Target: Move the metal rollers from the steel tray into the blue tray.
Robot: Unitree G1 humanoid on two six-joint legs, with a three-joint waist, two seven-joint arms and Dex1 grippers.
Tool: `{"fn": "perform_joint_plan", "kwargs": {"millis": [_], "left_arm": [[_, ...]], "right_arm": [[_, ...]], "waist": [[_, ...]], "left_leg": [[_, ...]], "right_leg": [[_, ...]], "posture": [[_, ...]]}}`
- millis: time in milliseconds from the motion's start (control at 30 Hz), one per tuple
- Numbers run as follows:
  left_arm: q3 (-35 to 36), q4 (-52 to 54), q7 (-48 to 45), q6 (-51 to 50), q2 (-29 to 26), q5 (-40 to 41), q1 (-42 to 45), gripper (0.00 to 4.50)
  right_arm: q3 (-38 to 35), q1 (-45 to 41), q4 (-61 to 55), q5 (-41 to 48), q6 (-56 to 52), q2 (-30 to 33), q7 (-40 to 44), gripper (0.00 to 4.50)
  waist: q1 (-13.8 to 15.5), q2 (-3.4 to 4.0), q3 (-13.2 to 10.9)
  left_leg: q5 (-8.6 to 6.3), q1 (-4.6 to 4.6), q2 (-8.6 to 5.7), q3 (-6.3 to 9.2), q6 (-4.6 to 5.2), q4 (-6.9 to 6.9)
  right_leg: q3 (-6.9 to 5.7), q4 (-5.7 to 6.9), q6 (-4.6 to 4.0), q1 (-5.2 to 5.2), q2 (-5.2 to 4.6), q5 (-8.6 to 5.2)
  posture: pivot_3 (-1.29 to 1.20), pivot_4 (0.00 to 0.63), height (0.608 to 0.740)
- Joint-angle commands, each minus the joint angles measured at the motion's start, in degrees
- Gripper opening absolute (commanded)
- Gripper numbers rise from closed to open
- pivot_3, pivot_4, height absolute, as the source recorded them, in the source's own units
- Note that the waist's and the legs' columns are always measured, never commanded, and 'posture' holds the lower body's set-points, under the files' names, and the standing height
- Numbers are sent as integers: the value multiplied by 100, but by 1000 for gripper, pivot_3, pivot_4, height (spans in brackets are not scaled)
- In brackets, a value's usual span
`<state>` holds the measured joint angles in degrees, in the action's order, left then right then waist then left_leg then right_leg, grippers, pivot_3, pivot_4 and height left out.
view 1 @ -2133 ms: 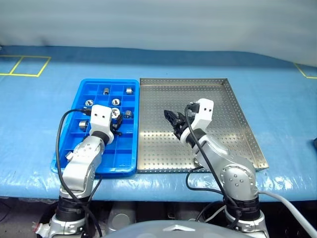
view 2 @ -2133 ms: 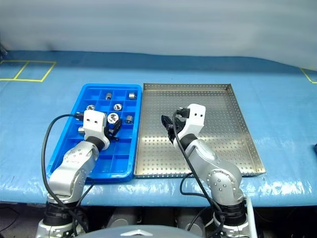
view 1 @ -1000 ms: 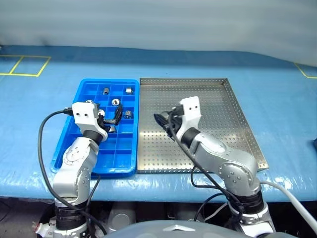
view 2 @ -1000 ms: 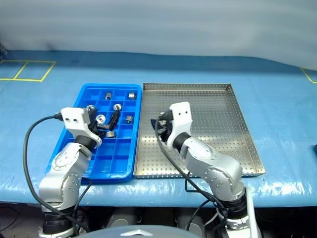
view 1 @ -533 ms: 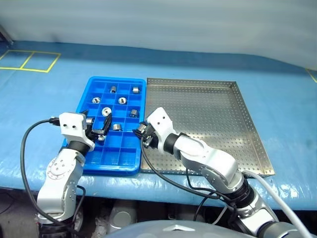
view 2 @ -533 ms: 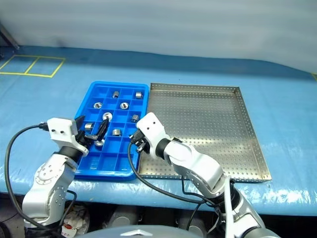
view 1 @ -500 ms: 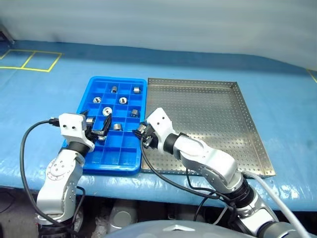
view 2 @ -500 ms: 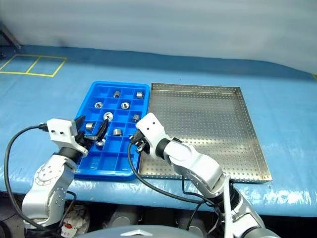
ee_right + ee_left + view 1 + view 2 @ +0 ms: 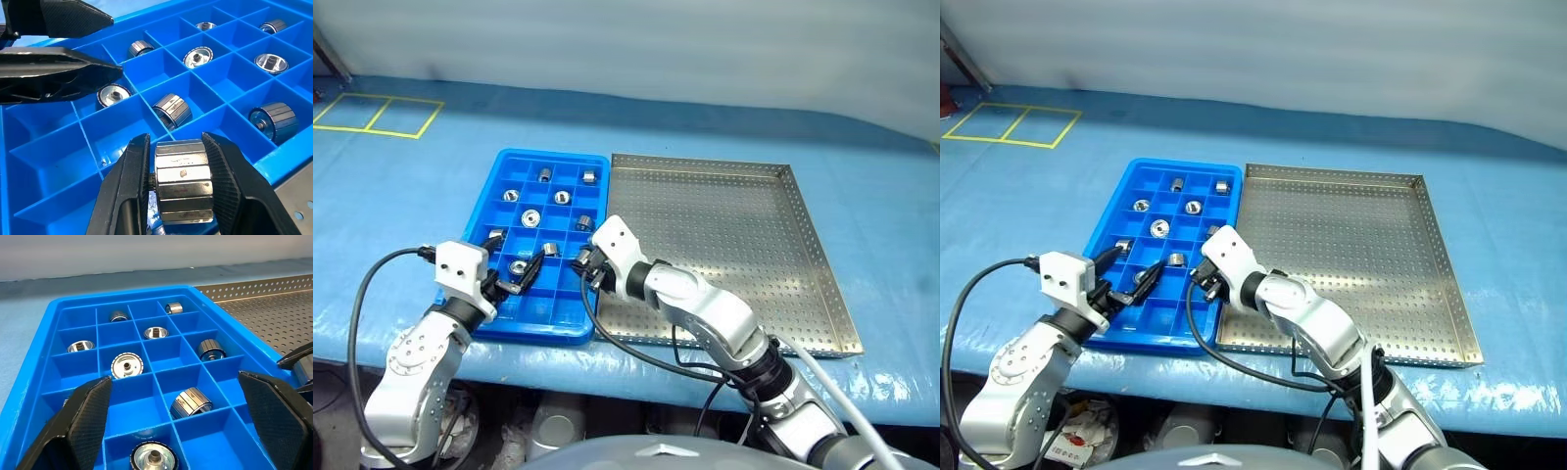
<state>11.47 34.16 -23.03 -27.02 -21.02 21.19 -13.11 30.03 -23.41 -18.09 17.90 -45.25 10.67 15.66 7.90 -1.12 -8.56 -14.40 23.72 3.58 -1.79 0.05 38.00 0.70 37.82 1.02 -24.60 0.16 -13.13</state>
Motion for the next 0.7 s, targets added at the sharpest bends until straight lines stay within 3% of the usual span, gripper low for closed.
{"fn": "perform_joint_plan", "kwargs": {"millis": [33, 167, 500, 700], "left_arm": [[97, 344, -156, 28, -186, 150, -83, 4487], [126, 403, -303, -39, -318, 332, -169, 4487], [169, 301, -421, -136, -535, 594, 118, 4500], [-103, 34, -660, -295, -700, 761, 849, 4500]], "right_arm": [[11, -76, 36, -122, 195, -159, 212, 1296], [16, -30, 157, -199, 208, -305, 347, 1296], [-480, 193, -327, -115, -38, -377, 307, 4492], [-1407, 463, -1461, 159, -637, -268, 21, 4492]], "waist": [[6, 0, 0], [25, 1, -1], [68, 2, -2], [0, 4, -2]], "left_leg": [[0, 0, 0, 0, 0, -1], [0, 0, 1, 1, 0, -6], [0, 0, 0, 5, -2, -5], [4, 2, -3, -4, -8, -2]], "right_leg": [[0, 0, 0, 0, 0, 0], [-3, 0, -1, -2, 0, -1], [-5, 0, -21, -1, -2, -14], [-11, -1, -20, 1, -5, -15]], "posture": [[409, 150, 740], [414, 150, 740], [356, 150, 740], [243, 150, 740]]}}
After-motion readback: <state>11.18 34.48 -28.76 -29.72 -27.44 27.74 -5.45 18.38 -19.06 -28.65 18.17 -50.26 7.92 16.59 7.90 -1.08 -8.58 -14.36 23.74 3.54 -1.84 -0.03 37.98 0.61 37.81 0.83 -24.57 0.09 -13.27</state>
